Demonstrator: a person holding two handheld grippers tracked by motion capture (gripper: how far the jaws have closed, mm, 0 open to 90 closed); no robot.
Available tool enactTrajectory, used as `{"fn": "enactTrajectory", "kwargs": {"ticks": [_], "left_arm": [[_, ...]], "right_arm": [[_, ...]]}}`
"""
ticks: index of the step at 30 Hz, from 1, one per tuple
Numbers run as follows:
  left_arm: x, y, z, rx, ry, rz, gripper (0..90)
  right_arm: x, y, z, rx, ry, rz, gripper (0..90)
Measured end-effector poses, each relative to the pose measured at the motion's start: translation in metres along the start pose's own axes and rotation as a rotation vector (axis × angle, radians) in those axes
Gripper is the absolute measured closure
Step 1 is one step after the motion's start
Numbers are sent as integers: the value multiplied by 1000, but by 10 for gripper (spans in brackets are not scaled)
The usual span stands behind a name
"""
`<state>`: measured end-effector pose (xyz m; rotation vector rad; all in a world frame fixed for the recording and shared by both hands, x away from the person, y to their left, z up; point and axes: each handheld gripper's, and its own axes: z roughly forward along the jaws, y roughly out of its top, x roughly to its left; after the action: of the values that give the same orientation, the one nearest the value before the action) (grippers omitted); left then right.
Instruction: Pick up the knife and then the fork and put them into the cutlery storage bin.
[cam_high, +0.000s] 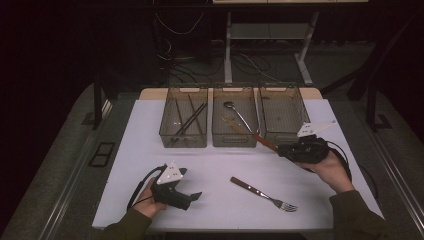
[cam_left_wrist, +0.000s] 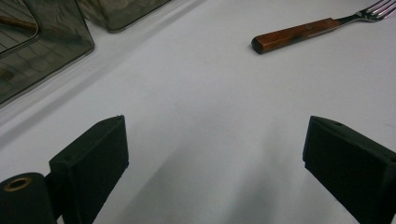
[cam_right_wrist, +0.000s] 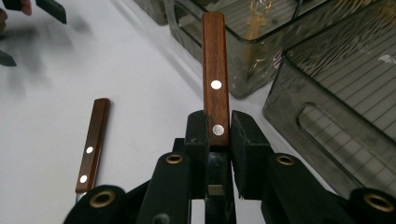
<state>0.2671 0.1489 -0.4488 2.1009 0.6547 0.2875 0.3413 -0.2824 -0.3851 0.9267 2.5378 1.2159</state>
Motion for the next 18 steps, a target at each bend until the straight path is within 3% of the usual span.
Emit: {"fn": "enactTrajectory", "kwargs": {"ticks": [8, 18], "left_arm": [[0, 0, 0, 0, 0, 1, 59], [1, 0, -1, -2, -2, 0, 59]], "right_arm": [[-8, 10, 1, -8, -16, 15, 778], [-29, 26, -2, -4, -56, 42, 778]]}}
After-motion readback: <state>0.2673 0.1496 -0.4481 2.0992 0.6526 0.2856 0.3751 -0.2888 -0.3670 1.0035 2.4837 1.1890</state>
